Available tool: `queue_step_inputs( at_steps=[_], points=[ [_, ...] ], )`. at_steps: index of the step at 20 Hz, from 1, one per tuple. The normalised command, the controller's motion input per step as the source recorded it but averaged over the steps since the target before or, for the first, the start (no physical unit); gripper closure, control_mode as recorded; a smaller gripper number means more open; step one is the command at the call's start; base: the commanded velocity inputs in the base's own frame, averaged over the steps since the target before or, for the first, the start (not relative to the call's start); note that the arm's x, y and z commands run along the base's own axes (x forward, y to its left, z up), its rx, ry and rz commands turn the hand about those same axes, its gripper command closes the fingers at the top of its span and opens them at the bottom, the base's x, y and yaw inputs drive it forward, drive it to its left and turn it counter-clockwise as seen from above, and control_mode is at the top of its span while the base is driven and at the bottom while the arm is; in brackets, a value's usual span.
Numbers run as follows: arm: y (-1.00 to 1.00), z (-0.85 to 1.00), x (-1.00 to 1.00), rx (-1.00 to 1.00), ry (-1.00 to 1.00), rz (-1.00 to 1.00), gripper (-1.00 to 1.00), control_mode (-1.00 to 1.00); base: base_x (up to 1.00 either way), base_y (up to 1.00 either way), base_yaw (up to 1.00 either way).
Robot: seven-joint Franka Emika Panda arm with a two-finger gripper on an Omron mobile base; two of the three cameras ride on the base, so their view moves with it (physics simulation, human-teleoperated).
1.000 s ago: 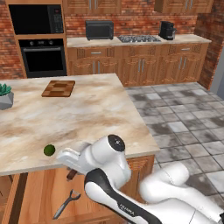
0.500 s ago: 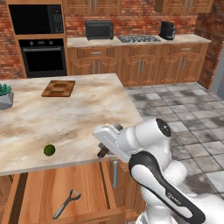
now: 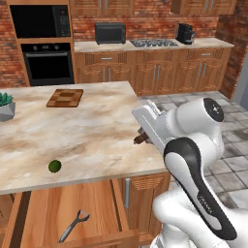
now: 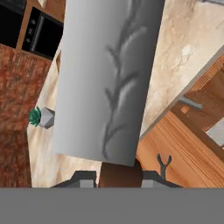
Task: Open the drawer on the left and place the cutting tools on the cutting board.
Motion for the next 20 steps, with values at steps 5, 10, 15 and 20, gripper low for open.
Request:
queue_step_inputs(
  at_steps=[5, 10, 15, 20],
  points=[
    [-0.76, 0.28, 0.05, -0.01, 0.01, -0.13, 1.0, -1.0, 0.0, 0.0, 0.0],
    [-0.02, 0.0, 0.0, 0.0, 0.01, 0.0, 1.0, -1.0, 0.0, 0.0, 0.0],
    [0.0, 0.0, 0.0, 0.0, 0.0, 0.0, 1.0, -1.0, 0.0, 0.0, 0.0],
    [0.0, 0.0, 0.0, 0.0, 0.0, 0.0, 1.0, -1.0, 0.0, 0.0, 0.0]
  ],
)
